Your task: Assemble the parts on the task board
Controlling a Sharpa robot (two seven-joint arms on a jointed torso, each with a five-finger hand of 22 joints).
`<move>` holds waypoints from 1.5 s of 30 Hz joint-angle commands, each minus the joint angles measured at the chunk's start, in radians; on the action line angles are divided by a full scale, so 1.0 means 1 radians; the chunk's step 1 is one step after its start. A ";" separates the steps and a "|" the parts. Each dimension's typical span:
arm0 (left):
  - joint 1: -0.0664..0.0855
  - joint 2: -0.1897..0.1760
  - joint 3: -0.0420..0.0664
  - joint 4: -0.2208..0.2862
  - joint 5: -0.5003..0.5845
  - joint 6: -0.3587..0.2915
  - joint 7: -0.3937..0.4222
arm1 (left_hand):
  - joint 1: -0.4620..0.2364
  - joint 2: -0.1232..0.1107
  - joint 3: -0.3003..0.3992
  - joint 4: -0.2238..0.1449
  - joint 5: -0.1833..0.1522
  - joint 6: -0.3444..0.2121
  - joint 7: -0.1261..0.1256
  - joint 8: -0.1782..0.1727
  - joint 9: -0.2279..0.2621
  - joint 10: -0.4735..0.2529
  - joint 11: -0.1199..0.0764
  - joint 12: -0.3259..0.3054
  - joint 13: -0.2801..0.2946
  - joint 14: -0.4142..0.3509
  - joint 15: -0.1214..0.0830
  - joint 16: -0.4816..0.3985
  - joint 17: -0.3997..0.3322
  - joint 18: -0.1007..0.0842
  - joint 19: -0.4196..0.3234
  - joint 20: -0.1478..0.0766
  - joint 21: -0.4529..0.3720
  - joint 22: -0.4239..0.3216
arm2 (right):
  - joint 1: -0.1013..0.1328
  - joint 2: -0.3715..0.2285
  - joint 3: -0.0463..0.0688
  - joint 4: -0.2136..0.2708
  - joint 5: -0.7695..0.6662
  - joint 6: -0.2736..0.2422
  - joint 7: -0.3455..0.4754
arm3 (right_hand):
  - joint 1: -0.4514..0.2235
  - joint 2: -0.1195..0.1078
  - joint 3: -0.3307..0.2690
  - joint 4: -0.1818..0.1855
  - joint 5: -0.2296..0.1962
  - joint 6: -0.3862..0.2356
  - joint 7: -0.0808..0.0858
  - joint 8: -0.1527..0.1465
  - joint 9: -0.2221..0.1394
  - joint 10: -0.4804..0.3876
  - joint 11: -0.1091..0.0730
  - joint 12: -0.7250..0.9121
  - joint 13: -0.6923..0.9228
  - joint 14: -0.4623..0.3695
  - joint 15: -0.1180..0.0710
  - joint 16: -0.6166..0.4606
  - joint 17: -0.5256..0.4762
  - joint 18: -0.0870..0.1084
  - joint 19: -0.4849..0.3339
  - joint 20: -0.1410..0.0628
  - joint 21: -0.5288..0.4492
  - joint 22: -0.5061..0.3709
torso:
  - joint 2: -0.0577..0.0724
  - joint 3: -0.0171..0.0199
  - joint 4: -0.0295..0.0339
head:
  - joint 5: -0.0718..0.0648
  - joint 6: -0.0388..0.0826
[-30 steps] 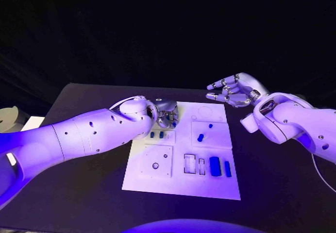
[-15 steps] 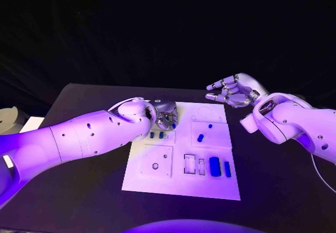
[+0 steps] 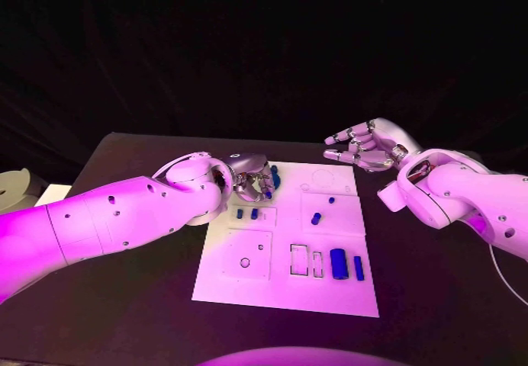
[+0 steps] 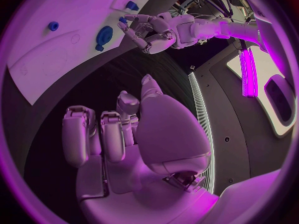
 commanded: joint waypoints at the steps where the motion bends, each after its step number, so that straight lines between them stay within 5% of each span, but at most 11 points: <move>1: 0.001 -0.014 0.002 0.012 0.041 -0.008 -0.017 | -0.011 0.001 0.006 0.001 -0.006 0.008 0.001 -0.004 -0.001 0.007 0.000 -0.003 0.001 0.037 0.000 0.005 -0.002 -0.015 0.021 -0.003 0.001 0.001 | -0.002 0.001 0.000 -0.001 -0.002 0.014 0.009 | -0.001 0.009 -0.008 -0.001 0.005 0.004 0.002 -0.006 0.001 -0.006 -0.002 -0.002 -0.001 0.090 -0.005 -0.005 0.199 -0.004 0.002 -0.006 -0.005 0.000 | 0.000 -0.0006 0.0014 | 0.002 0.000; 18: 0.000 -0.052 0.002 0.000 0.049 0.034 -0.047 | -0.016 -0.001 0.006 0.000 -0.007 0.009 0.000 -0.005 -0.002 0.008 0.000 -0.005 0.002 0.037 0.000 0.006 -0.003 -0.014 0.021 -0.003 -0.001 0.000 | -0.005 0.001 0.000 -0.002 -0.002 0.015 0.008 | -0.001 0.009 -0.008 -0.001 0.005 0.004 0.002 -0.006 0.001 -0.006 -0.002 -0.002 -0.001 0.090 -0.005 -0.005 0.199 -0.004 0.002 -0.006 -0.005 0.000 | 0.001 -0.0001 -0.0008 | 0.009 -0.002; 45: 0.000 -0.046 0.001 -0.022 0.049 0.073 -0.064 | -0.025 -0.005 0.005 -0.002 -0.008 0.010 -0.001 -0.008 -0.003 0.011 -0.001 -0.010 0.002 0.036 0.000 0.006 -0.006 -0.013 0.020 -0.003 -0.005 -0.003 | -0.006 0.000 0.000 0.001 -0.002 0.015 0.009 | 0.000 0.012 -0.009 -0.001 0.005 0.005 0.002 -0.006 0.001 -0.004 -0.003 0.000 0.000 0.090 -0.005 -0.005 0.198 -0.004 0.002 -0.006 -0.006 0.000 | 0.001 0.0005 -0.0016 | 0.011 -0.006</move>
